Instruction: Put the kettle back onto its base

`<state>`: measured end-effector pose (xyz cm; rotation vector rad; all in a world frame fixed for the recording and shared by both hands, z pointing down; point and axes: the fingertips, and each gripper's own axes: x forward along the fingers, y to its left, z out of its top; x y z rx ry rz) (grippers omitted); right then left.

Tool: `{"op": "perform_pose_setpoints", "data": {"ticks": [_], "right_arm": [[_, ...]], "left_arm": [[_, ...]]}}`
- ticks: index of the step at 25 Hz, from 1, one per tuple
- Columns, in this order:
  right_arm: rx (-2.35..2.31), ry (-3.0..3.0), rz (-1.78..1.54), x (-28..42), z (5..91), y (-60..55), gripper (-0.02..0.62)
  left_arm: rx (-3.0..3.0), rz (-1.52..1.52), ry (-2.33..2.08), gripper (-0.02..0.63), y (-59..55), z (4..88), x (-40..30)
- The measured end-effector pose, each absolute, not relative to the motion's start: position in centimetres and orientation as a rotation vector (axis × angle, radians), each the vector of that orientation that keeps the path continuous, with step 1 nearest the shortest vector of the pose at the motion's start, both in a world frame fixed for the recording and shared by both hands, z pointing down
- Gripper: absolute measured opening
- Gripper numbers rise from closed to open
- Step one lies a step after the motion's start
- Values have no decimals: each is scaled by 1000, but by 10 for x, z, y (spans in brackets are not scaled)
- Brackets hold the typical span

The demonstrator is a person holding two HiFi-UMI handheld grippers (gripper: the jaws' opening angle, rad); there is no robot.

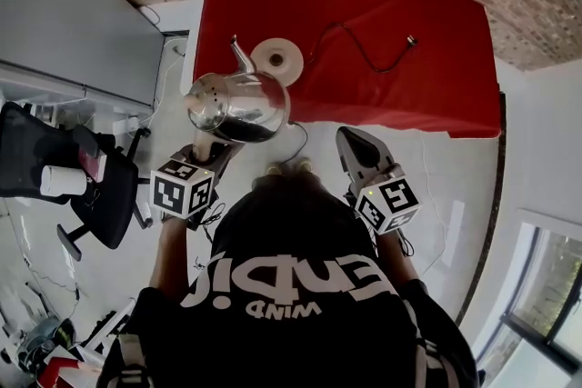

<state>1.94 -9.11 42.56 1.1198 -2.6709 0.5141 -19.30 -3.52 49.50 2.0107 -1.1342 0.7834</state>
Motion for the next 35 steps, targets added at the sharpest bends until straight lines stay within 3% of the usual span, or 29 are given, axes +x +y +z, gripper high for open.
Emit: {"op": "perform_pose_setpoints", "data": {"ticks": [35], "right_arm": [[1230,-2637,591,73,442,-141,23]], "left_arm": [[2037,1053,-1110,60,-211,528,-178]]}}
